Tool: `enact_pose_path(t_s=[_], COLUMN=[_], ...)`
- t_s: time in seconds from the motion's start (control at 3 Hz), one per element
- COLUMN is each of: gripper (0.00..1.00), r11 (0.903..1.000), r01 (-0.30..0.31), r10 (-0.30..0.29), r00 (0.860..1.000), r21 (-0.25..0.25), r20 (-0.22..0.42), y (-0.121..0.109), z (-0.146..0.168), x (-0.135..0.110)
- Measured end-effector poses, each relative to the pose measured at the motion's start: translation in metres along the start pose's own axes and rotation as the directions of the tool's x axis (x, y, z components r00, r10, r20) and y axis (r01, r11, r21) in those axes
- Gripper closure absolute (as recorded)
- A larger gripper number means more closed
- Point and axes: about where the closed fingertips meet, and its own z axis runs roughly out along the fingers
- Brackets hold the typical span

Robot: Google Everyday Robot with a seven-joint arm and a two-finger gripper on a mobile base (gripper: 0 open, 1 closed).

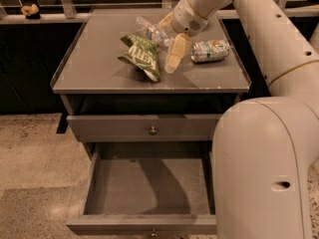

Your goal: Place green jalapeno chip bag into middle drawer

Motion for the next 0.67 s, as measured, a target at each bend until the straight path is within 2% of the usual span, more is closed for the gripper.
enact_pose_path(t_s=[0.33,0.67], gripper=[0.00,0.00], r11=[0.9999,0.9987], r01=[-0.008,-0.050], r10=[0.009,0.051], r00=[0.999,0.993], r21=[0.015,0.006], r20=[-0.051,-0.104], y=[-0.009,-0.005], z=[0.018,0.039], x=[-0.015,-0.014])
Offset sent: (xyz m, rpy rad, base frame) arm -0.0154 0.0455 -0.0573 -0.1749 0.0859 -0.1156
